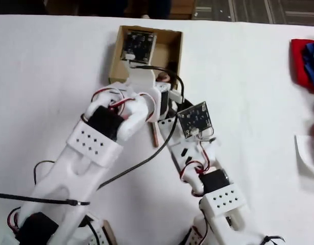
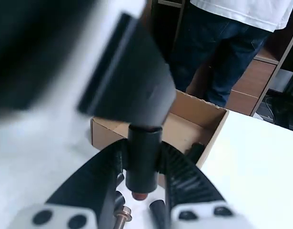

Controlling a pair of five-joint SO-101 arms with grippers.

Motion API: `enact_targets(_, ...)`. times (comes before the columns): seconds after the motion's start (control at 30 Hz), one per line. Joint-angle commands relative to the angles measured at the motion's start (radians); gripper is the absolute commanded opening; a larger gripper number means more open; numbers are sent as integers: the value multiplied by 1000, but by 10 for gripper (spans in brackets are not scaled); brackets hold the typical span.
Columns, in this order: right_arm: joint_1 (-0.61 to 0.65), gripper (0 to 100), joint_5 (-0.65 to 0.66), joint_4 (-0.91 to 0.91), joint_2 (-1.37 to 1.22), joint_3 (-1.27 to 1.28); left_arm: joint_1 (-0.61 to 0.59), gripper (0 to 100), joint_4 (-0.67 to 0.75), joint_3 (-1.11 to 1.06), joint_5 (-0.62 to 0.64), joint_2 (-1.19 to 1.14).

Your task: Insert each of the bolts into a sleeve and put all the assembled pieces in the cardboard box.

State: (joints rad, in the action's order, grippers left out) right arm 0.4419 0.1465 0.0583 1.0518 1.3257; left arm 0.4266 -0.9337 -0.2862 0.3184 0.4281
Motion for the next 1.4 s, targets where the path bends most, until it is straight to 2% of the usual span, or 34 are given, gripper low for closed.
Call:
enact_targets(0.0,-10,23,8,-25,41,-17,-5,266,-109,81,-6,6)
enact_targets(0.1,-12,23,8,-25,41,-17,-23,329,-190,122,31,6)
enact_targets(0.3,-12,23,8,-24,41,-11,-138,309,-322,285,31,6)
enact_targets(0.4,-12,23,8,-24,33,-11,-216,309,-423,401,29,6)
enact_targets(0.5,-24,23,2,35,31,-2,-345,309,-511,473,29,2)
enact_targets(0.57,-36,23,0,127,28,-2,-450,309,-569,437,29,-8)
enact_targets(0.63,-51,23,-41,191,-1,-15,-531,309,-597,309,20,-26)
enact_targets(0.7,-108,23,-60,205,-67,-83,-623,309,-583,151,-81,-51)
enact_targets(0.77,-206,23,-64,206,-179,-238,-704,309,-491,-4,-216,-84)
enact_targets(0.87,-274,23,-68,286,-441,-583,-779,309,-288,-173,-244,-147)
enact_targets(0.97,-262,23,-69,495,-748,-971,-787,309,-101,-286,-295,-226)
enact_targets(1.1,-209,23,-69,730,-1144,-1493,-786,309,-15,-335,-575,-321)
enact_targets(1.17,-183,23,-69,797,-1334,-1745,-784,309,8,-331,-654,-373)
enact_targets(1.27,-159,23,-71,862,-1604,-2110,-796,309,92,-335,-611,-460)
enact_targets(1.37,-145,23,-75,895,-1850,-2438,-802,308,97,-317,-543,-519)
